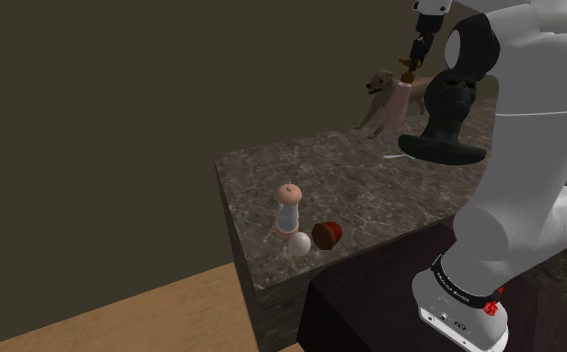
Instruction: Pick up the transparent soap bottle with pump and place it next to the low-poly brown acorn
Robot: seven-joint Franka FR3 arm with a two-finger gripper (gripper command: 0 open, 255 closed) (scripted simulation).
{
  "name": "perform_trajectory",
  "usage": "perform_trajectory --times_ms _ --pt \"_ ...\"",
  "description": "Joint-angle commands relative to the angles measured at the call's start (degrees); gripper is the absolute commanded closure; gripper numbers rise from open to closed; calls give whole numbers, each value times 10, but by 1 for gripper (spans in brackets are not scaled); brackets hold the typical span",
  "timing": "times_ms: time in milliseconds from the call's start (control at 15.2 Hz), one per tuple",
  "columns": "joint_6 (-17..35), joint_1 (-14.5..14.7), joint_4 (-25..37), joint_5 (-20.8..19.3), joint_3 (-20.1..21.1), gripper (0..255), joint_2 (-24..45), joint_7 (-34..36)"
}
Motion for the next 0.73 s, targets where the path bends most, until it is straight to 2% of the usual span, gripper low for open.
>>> perform_trajectory --times_ms 0,396,660 --pt "-18 -4 23 2 0 255 5 1" --pt "-84 -29 119 14 4 255 33 1" --pt "-143 -57 216 29 10 255 69 4"
